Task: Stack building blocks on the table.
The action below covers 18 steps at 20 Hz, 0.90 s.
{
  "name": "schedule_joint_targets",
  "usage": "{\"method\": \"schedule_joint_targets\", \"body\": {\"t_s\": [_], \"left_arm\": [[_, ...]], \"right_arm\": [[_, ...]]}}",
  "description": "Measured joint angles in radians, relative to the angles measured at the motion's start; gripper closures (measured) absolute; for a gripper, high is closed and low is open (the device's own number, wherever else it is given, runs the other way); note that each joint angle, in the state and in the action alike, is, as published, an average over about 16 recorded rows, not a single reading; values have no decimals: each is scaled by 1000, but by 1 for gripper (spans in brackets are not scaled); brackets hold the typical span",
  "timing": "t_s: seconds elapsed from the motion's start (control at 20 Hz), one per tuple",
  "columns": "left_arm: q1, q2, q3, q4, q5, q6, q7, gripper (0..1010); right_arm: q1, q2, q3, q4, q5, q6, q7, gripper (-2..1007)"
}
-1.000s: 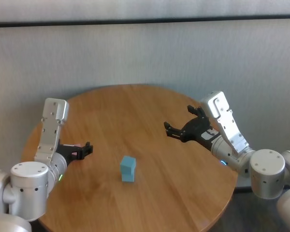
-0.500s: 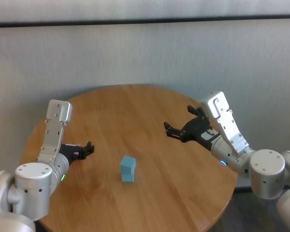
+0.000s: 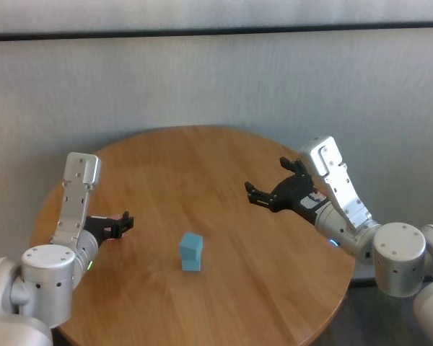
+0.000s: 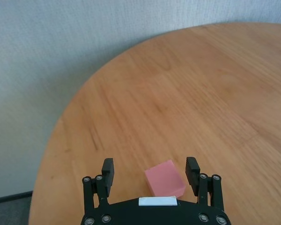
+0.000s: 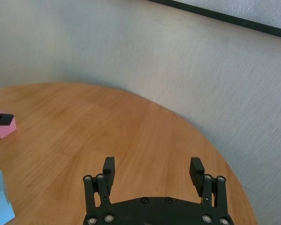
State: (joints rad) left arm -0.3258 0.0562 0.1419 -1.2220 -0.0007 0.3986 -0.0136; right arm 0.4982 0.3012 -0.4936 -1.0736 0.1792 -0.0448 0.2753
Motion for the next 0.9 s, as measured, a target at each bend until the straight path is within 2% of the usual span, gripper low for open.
{"method": "schedule_joint_targets", "body": {"t_s": [0.45,0.9], "left_arm": [[-19,-10,-20,41,5,6,-25,7],[-24,-19,-41,52,9,10,-44,7]], "right_arm": [[0,0,0,0,0,0,0,0],[0,0,0,0,0,0,0,0]]}}
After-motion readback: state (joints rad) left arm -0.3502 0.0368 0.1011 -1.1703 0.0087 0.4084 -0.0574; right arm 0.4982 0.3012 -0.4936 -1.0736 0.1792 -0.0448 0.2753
